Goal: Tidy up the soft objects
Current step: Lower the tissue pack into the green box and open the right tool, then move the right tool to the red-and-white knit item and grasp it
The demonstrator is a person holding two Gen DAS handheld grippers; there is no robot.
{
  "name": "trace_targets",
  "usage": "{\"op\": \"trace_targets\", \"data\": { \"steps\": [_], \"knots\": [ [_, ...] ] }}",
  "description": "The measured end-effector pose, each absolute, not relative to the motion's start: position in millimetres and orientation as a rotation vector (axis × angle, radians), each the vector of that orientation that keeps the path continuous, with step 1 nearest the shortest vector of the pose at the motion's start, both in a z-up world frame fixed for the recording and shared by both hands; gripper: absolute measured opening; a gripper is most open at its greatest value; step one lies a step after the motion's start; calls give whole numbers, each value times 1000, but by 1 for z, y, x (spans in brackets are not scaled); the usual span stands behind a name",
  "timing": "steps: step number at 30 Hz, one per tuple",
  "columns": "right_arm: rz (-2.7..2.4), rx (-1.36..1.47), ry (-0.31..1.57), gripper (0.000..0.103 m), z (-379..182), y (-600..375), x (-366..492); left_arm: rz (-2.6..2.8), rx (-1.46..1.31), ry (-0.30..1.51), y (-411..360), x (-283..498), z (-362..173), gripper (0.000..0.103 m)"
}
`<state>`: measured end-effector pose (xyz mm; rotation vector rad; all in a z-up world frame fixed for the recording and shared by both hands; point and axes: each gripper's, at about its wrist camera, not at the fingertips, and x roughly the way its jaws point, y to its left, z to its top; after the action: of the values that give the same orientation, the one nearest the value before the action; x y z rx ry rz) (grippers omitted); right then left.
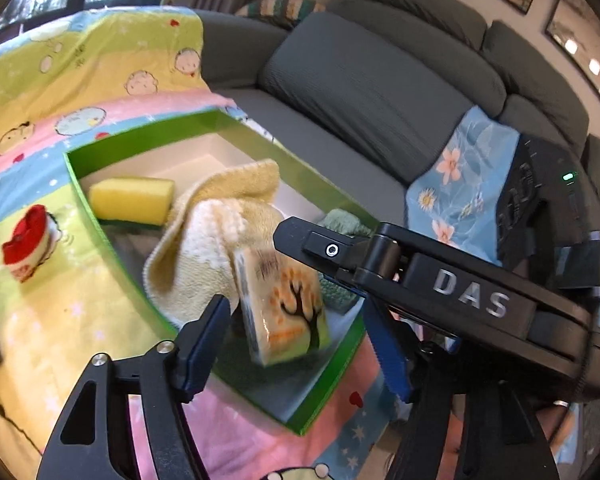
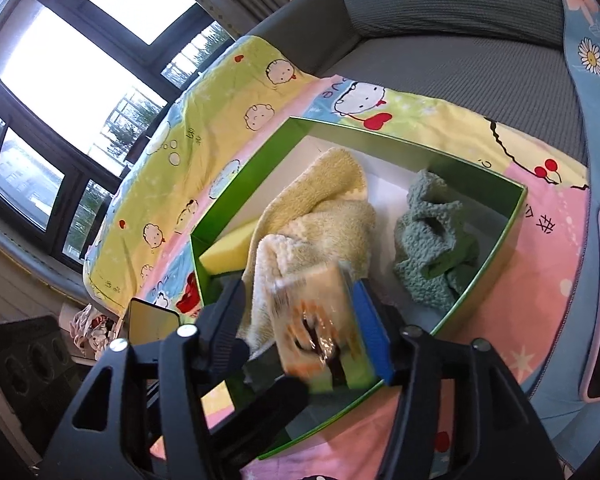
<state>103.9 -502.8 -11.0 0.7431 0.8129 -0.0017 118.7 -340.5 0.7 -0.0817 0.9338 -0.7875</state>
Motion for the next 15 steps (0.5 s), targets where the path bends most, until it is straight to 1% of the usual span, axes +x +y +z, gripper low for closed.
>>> {"op": "trace_targets", "data": {
  "steps": [1, 2, 3, 5, 6, 7, 12, 15],
  "knots": [
    [-5, 730, 805, 62, -8, -501, 103, -788, -99, 928, -335, 117, 4, 75],
    [-9, 720, 799, 65, -6, -499, 102, -781, -112, 924, -330, 116, 6, 80],
    [-11, 710, 791, 70, -3, -498, 101, -765, -124, 918, -323, 114, 9, 80],
    [-12, 697, 774, 74, 2, -496, 99, -723, -135, 900, -310, 108, 15, 80],
    [-12, 693, 764, 79, 4, -494, 97, -703, -138, 893, -303, 105, 19, 81],
    [-11, 684, 752, 82, 7, -493, 94, -675, -142, 883, -292, 100, 23, 81],
    [1, 640, 706, 89, 19, -485, 85, -544, -154, 813, -243, 74, 37, 85],
    [13, 620, 686, 91, 26, -477, 81, -456, -185, 793, -205, 56, 41, 86]
  ]
}}
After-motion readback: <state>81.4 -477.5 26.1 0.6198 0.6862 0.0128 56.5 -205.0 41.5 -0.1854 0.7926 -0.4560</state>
